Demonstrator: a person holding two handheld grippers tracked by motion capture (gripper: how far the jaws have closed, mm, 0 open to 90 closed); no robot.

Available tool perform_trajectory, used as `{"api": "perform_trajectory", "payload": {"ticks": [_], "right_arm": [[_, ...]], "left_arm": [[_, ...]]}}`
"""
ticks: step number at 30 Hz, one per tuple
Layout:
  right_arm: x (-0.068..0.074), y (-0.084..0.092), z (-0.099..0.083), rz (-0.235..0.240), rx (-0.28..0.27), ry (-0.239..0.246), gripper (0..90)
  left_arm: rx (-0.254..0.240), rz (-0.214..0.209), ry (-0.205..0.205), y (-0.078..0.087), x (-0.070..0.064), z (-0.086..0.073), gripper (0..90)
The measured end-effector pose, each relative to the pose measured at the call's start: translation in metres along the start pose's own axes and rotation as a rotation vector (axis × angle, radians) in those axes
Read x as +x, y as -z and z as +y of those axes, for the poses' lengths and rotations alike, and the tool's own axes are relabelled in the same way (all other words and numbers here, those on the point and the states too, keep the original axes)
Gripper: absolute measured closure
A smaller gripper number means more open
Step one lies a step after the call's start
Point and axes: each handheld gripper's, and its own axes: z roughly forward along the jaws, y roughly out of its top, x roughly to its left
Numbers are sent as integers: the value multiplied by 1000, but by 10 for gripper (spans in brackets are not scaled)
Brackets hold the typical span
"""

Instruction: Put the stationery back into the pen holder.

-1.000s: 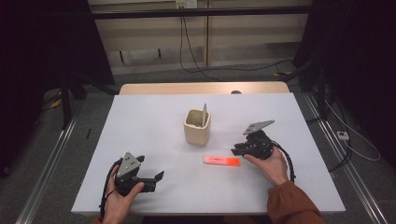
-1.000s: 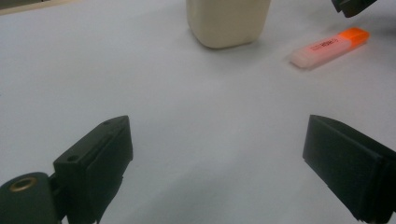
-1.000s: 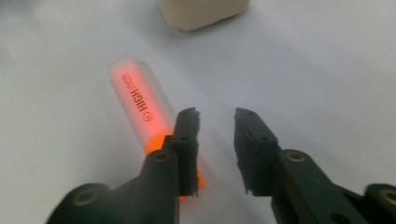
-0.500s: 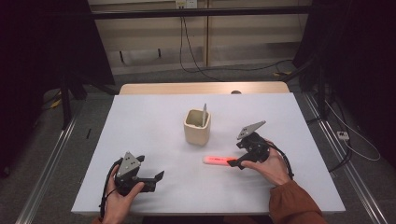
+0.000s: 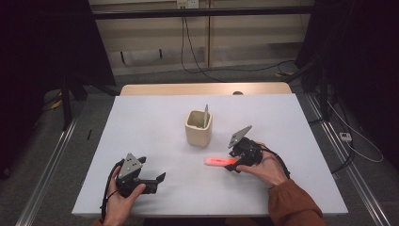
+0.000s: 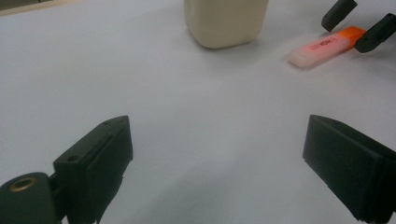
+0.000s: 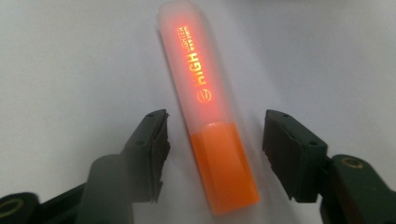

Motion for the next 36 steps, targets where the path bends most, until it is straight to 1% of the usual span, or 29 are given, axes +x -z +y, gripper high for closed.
{"api": "perform_trajectory", "payload": {"ticks": [2,4,7,9,11,18,22,25,28,29,32,33,35,36], "right_arm": [[0,-1,-1,-1,10,13,512],[0,-2,-1,-1,14,22,519],[1,-1,-1,11,11,42,590],[1,-1,-1,17,10,43,630],[0,-1,-1,9,6,40,677],[1,-1,-1,-1,10,37,678],[1,0,-1,5,7,32,679],[1,3,-1,9,-9,21,678],[-1,7,-4,19,-29,-8,679],[-2,8,-4,15,-36,-2,679],[-1,12,-4,18,-48,-12,679],[0,14,-4,23,-53,-11,679],[2,16,-2,37,-72,-14,679],[4,17,-1,35,-75,-6,679]], "left_arm": [[0,1,-1,0,0,0,84],[0,1,-1,0,0,0,84],[3,1,-2,0,0,0,84],[5,1,-4,0,0,0,84],[4,0,-7,0,0,0,84],[4,1,-6,0,0,0,84],[4,1,-6,0,0,0,84],[4,1,-5,0,0,0,84],[4,3,-6,1,0,0,84],[1,2,-5,1,0,0,84],[5,1,5,1,0,0,85],[-3,0,8,2,0,0,85],[-10,-3,6,3,0,0,82],[-11,-3,2,4,0,0,82]]}}
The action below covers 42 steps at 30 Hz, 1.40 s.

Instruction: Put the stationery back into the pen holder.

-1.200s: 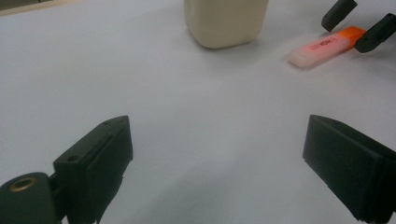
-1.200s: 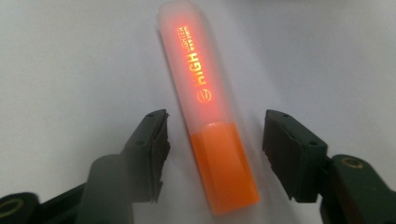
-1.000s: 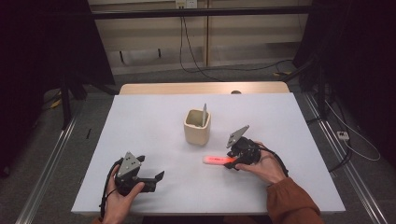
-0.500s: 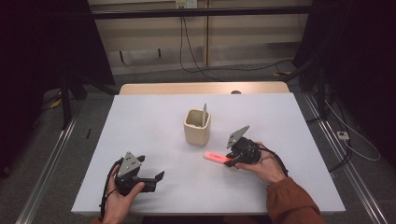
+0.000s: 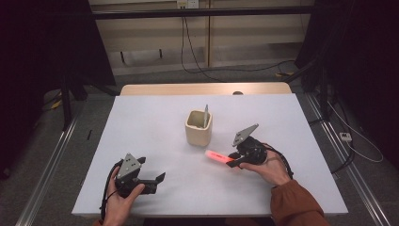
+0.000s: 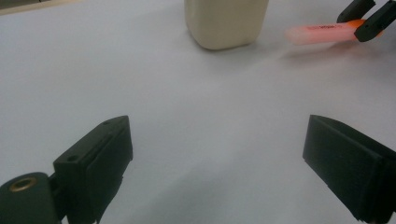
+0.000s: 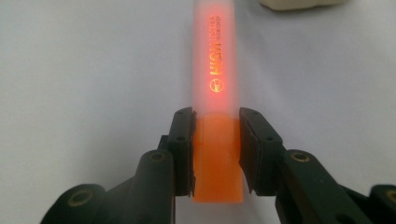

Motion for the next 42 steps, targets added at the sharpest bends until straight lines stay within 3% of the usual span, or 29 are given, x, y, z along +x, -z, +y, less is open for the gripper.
{"api": "perform_trajectory", "payload": {"ticks": [6,10,16,18,25,31,33,42], "right_arm": [[6,4,3,8,-1,-6,679],[9,6,4,8,2,-16,679],[11,7,6,22,-14,-20,679],[13,8,7,31,-30,-17,679],[17,7,12,33,-29,-8,679],[17,8,17,44,-32,-7,679],[18,9,20,46,-29,4,679],[18,10,26,47,-21,2,679]], "left_arm": [[-16,-42,-1,-1,-6,0,69],[-14,-65,-47,-4,-13,3,68],[-33,-61,-107,-10,-23,9,49],[-46,-71,-96,-12,-26,12,47],[-62,-77,-148,-19,-34,22,46],[-74,-45,-221,-30,-41,32,46],[-78,-56,-239,-35,-43,34,46],[-91,15,-421,-50,-50,42,56]]}}
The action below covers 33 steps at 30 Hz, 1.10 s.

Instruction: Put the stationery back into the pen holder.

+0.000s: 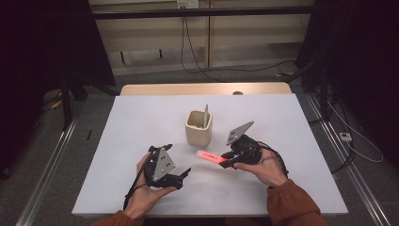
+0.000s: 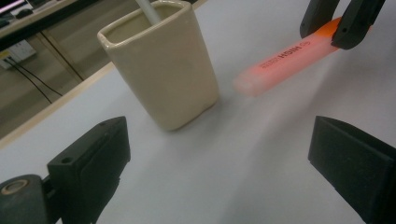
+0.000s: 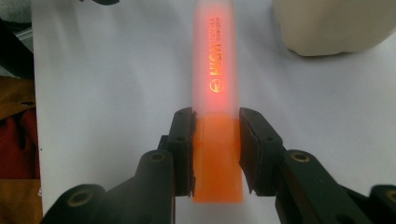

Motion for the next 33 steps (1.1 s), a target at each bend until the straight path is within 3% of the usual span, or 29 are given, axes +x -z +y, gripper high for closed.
{"api": "perform_trajectory", "payload": {"ticks": [3,14,22,24,25,27,29,33], "right_arm": [[0,0,3,-1,14,4,679],[1,-1,14,0,21,8,679],[3,-2,19,-2,18,17,679],[3,-1,20,-2,22,13,679],[3,-1,20,-2,22,12,679],[3,-2,20,-3,22,13,679],[3,-2,21,1,20,13,679],[5,-3,24,4,20,17,679]], "left_arm": [[11,10,-32,-3,0,1,57],[40,84,-251,-18,-6,8,74],[26,125,-344,-22,-16,16,85],[30,148,-395,-23,-19,18,98],[32,140,-423,-23,-21,18,110],[41,133,-423,-24,-25,18,142],[61,146,-484,-24,-27,19,155],[90,180,-563,-23,-35,20,232]]}}
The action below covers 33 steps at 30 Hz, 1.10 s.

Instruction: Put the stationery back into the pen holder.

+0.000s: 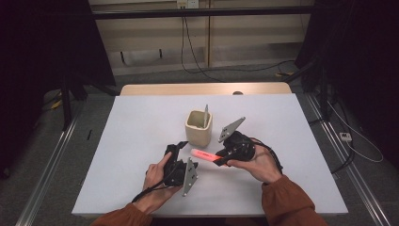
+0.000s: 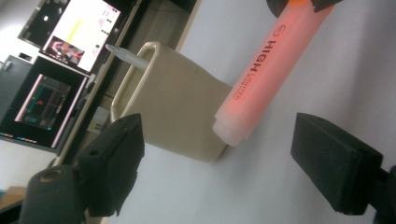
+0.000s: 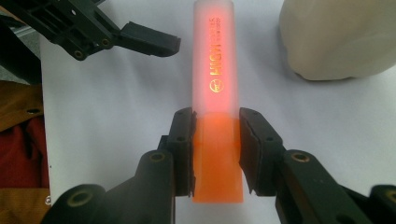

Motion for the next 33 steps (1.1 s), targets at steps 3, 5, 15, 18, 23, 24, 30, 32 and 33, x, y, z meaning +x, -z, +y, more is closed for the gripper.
{"api": "perform_trajectory", "payload": {"ticks": [3,5,15,18,23,24,30,32,33], "right_arm": [[1,-3,3,5,-5,2,679],[1,-5,5,11,-6,3,678],[3,-13,10,26,-16,-10,679],[2,-15,10,31,-13,-19,678],[3,-17,10,37,-19,-24,678],[2,-17,10,38,-22,-31,678],[-1,-12,5,48,-66,-55,672],[-2,-11,3,53,-92,-64,670],[-2,-11,1,58,-103,-71,658]], "left_arm": [[5,4,-34,-1,-4,3,308],[12,7,-72,-1,-7,4,361],[-3,-17,-167,-7,-20,10,577],[-10,-20,-175,-8,-22,13,623],[-16,-36,-178,-14,-24,15,690],[-21,-38,-178,-14,-24,15,702],[-36,-68,-126,-14,-24,15,778],[-50,-76,-108,-15,-23,15,778],[-45,-88,-79,-15,-22,15,778]]}}
